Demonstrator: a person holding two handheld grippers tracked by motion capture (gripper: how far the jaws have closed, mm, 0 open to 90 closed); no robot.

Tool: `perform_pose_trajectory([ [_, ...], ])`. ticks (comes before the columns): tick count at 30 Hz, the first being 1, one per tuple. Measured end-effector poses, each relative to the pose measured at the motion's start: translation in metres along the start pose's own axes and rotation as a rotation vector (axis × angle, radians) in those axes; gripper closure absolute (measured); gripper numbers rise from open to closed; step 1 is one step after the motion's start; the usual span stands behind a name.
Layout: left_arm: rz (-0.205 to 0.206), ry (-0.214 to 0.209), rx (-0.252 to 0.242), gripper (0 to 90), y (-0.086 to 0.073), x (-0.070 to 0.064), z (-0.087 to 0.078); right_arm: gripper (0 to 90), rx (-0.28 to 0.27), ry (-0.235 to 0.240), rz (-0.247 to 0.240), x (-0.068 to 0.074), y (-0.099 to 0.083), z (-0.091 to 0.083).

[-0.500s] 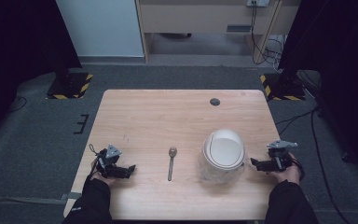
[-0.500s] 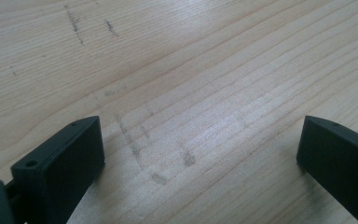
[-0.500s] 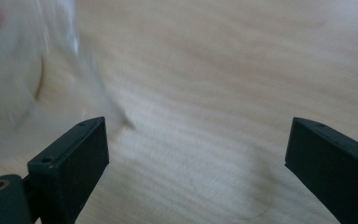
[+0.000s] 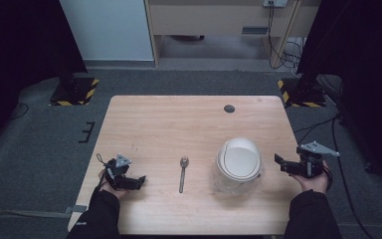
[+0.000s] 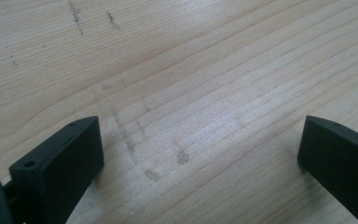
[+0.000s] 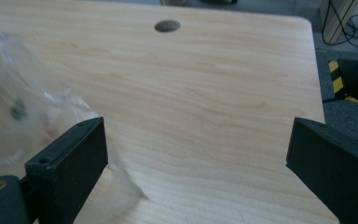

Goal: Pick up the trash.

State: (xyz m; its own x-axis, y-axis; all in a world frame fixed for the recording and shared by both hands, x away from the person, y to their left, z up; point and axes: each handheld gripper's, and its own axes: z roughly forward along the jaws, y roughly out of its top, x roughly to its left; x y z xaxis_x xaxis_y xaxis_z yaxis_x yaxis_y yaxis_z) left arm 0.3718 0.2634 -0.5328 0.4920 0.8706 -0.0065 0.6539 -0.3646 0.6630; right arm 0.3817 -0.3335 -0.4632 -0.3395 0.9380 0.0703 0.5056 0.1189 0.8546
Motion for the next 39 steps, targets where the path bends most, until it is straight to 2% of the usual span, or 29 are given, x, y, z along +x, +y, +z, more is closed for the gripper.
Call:
perform_pose_trajectory([
  [3,0.025,-0.024,0.015,0.0,0.001,0.0,0.0,5.2,-0.014,-0.01,-0.004,0.005,0.009,-0.003],
  [6,0.026,-0.024,0.016,0.0,0.001,0.0,0.0,4.6,-0.028,-0.006,-0.003,0.008,0.014,-0.006],
  [7,0.026,-0.024,0.017,0.0,0.001,0.0,0.0,4.6,-0.039,-0.004,-0.005,0.01,0.017,-0.008],
  [8,0.027,-0.025,0.018,0.0,0.002,0.0,0.0,4.6,-0.079,-0.002,-0.006,0.014,0.024,-0.014],
  [13,0.027,-0.025,0.019,0.0,0.002,0.0,0.0,4.4,-0.146,0.004,-0.006,0.024,0.04,-0.029],
  [15,0.027,-0.025,0.019,0.0,0.002,0.0,0.0,4.4,-0.151,0.002,-0.007,0.025,0.042,-0.031],
  [26,0.027,-0.025,0.022,0.0,0.002,-0.001,0.0,4.6,-0.249,0.022,-0.01,0.042,0.067,-0.058],
  [32,0.027,-0.025,0.022,0.0,0.002,-0.001,0.0,4.5,-0.269,0.049,-0.028,0.055,0.075,-0.065],
  [33,0.027,-0.025,0.022,0.0,0.002,-0.001,0.0,4.4,-0.276,0.06,-0.038,0.06,0.077,-0.066],
  [39,0.027,-0.024,0.021,0.0,0.002,-0.001,0.0,3.9,-0.268,0.098,-0.065,0.077,0.08,-0.064],
])
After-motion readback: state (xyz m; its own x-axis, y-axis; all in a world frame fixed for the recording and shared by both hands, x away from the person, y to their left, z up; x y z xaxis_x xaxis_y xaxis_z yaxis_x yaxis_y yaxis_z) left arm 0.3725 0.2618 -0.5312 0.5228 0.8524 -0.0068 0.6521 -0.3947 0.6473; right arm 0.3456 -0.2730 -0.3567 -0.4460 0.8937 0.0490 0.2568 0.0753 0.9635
